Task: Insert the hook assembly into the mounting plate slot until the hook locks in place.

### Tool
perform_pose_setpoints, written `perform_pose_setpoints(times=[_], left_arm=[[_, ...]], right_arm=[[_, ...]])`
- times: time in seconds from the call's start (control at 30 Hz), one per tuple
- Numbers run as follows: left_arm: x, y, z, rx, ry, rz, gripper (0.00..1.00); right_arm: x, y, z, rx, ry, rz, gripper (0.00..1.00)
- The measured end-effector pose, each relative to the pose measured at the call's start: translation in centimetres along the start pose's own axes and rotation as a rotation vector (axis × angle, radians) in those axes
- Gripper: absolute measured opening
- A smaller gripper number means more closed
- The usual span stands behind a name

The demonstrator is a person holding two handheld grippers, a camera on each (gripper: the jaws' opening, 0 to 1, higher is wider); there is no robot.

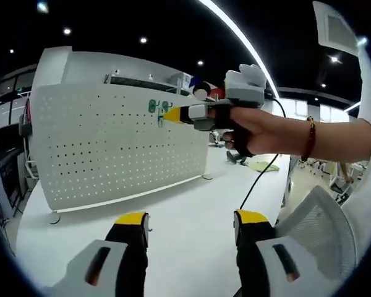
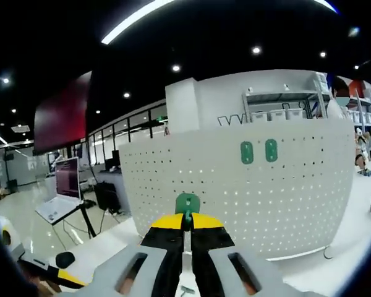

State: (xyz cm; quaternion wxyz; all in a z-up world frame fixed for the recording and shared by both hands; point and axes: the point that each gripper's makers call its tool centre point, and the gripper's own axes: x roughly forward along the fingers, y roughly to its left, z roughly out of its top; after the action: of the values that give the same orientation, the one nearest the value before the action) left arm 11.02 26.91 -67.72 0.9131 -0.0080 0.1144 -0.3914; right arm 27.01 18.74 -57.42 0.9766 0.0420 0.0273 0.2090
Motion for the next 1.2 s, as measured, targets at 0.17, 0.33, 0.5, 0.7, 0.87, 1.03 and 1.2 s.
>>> perform_pose_setpoints(times=[0.17,0.33,0.5,0.7,0.87,1.03,1.2], left_arm=[[0.1,-0.2,0.1,-0.007,-0.002,-0.017,0.64],[0.1,-0.6,0.2,0.016,-0.004,-0.047,0.69],[0.2,-0.2,0.7,0.013,-0.020,-0.037,0.73],[0.2,0.1,0.3,0.033,-0.006,-0.035,0.76],[-0.3,0.3,-0.1,0.021,0.000,-0.033,0.76],[-0.4,0.5,-0.5,0.041,0.022,-0.032,0.77],[-0.3,0.6,-0.6,0.034,0.018,-0.040,0.77]], right_arm=[[1.2,-0.5,1.1,-0.011,-0.018,-0.030,0.01],[2.4,-0.8,2.0,-0.037,-0.029,-0.052,0.01],[3.3,-1.3,3.1,-0.038,-0.050,-0.072,0.01],[4.4,-1.8,3.5,-0.047,-0.043,-0.080,0.01],[5.0,-2.4,4.4,-0.045,-0.061,-0.113,0.01],[5.6,-3.2,5.1,-0.039,-0.078,-0.143,0.01],[6.0,-3.7,5.8,-0.063,-0.082,-0.163,0.01]])
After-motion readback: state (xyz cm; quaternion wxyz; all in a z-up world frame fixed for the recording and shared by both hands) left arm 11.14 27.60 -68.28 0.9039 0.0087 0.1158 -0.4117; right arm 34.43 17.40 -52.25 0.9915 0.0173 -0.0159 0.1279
